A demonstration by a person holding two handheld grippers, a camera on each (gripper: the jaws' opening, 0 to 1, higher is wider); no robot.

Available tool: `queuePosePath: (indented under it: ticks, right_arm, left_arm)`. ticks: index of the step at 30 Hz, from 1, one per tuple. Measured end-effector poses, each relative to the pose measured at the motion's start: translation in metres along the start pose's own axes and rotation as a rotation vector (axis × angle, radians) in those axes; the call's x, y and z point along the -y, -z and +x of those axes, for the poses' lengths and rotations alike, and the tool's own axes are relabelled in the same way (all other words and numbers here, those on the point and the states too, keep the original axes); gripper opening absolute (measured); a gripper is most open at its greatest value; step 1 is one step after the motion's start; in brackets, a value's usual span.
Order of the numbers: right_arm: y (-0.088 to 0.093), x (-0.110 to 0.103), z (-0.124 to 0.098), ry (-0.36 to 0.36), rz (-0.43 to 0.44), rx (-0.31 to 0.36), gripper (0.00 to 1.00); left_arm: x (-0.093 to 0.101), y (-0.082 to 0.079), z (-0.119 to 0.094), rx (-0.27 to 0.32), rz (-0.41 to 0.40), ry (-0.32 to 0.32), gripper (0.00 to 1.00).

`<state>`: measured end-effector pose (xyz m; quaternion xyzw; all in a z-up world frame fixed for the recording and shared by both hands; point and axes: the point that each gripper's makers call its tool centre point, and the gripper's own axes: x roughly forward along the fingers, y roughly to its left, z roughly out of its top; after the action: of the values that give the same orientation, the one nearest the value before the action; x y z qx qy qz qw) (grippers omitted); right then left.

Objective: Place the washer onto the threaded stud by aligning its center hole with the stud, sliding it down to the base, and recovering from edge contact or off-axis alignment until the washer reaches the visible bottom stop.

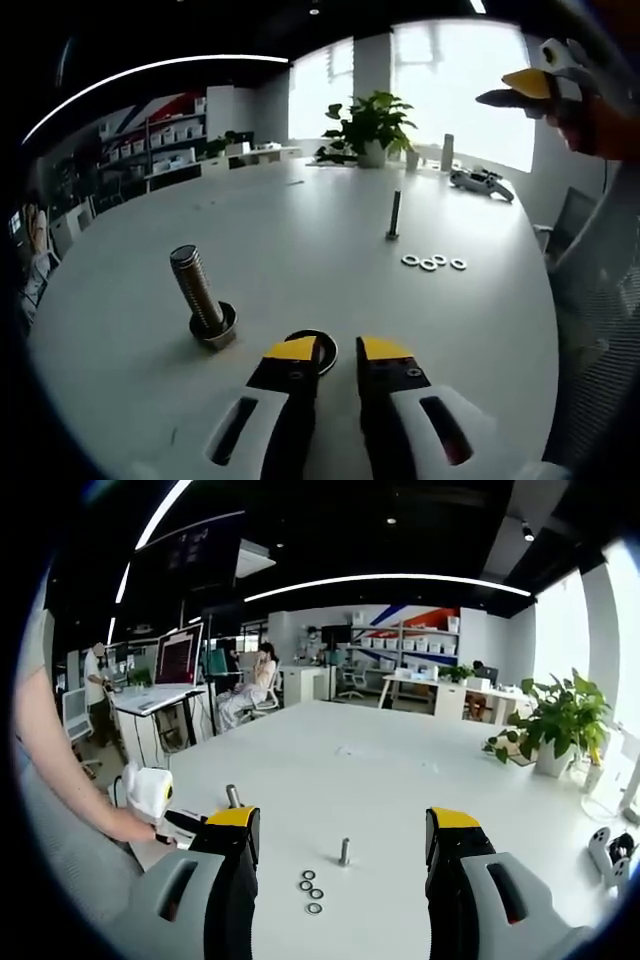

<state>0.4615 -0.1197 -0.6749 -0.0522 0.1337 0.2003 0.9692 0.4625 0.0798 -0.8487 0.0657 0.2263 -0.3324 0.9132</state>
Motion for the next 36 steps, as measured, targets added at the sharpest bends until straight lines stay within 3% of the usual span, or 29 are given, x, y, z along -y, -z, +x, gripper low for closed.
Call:
queuePosePath:
  ticks: [14, 25, 36]
  right_arm:
    - [-0.001, -0.002, 0.000, -0.008, -0.006, 0.003, 0.69]
    - [-0.001, -0.003, 0.000, -0.010, -0.005, 0.003, 0.69]
    - [0.000, -0.004, 0.001, -0.014, -0.005, 0.000, 0.69]
  left_arm:
    - [-0.019, -0.006, -0.005, 0.029, 0.000, -0.072, 0.19]
    - [-0.018, 0.007, -0.003, 0.000, -0.015, -0.073, 0.23]
    - [-0.019, 0.003, 0.003, 0.019, -0.009, -0.084, 0.23]
